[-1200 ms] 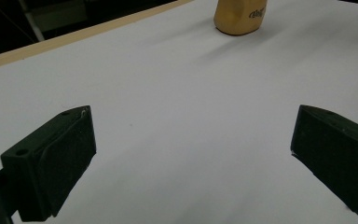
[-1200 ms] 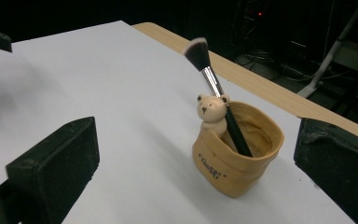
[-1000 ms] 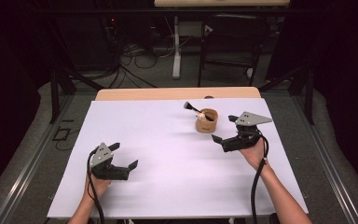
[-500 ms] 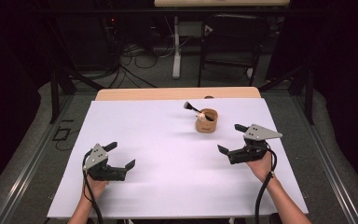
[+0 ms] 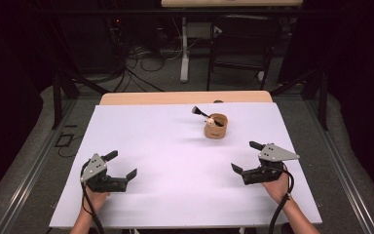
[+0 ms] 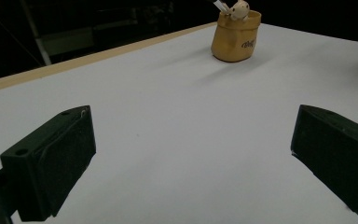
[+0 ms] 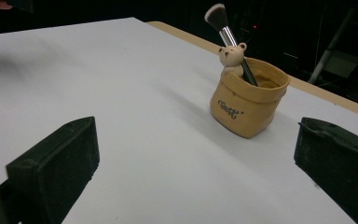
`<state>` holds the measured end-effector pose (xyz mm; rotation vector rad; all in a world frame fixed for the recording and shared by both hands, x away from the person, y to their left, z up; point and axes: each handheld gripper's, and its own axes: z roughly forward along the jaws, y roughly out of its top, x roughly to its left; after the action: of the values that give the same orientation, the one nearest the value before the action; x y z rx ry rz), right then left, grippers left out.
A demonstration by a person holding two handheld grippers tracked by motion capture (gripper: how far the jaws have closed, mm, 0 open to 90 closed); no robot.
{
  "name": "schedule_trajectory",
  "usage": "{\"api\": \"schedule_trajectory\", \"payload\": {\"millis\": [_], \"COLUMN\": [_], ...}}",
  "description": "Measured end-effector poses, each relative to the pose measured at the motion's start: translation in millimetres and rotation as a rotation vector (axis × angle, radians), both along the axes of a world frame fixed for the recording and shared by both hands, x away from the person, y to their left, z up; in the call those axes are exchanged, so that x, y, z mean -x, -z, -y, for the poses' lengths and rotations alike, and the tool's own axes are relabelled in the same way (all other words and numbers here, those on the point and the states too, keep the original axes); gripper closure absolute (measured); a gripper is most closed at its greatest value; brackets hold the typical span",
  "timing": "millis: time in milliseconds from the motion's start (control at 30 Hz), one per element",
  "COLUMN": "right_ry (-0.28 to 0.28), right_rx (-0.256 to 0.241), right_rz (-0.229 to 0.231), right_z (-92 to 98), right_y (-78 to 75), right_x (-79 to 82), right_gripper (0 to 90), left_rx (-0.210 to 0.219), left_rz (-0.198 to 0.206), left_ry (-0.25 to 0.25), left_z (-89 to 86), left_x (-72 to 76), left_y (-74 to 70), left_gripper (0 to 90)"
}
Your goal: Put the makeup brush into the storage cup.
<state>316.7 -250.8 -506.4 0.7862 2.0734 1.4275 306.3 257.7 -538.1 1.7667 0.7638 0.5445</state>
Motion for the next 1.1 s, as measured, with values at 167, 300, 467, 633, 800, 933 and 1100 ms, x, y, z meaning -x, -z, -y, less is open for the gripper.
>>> {"api": "schedule_trajectory", "payload": {"millis": [167,300,467,633,800,933,1100], "right_ry": [-0.007,0.004,0.016,0.031,0.050,0.058,0.054], "right_rx": [-0.002,0.003,0.009,0.010,-0.001,-0.013,-0.026], "right_rz": [0.004,-0.013,-0.037,-0.045,-0.047,-0.054,-0.049], "right_z": [3.9,8.8,12.5,17.2,22.6,27.0,28.2], "right_y": [5.2,11.8,17.4,21.3,24.2,25.0,25.6], "right_x": [6.3,13.2,18.5,23.6,28.4,31.8,32.7], "right_gripper": [0.0,0.0,0.0,0.0,0.0,0.0,0.0], "left_rx": [-0.002,0.002,0.000,0.020,0.016,0.018,0.012], "left_rz": [-0.012,-0.020,-0.020,-0.003,-0.004,0.005,0.007], "left_ry": [-0.003,-0.006,-0.012,0.003,0.009,0.018,0.020], "left_z": [-1.9,-5.2,-7.7,-9.7,-12.1,-14.2,-13.9], "left_x": [2.1,6.8,10.1,13.6,17.4,20.1,23.1], "left_y": [2.1,4.2,4.9,5.7,7.1,7.2,8.5], "left_gripper": [0.0,0.0,0.0,0.0,0.0,0.0,0.0]}}
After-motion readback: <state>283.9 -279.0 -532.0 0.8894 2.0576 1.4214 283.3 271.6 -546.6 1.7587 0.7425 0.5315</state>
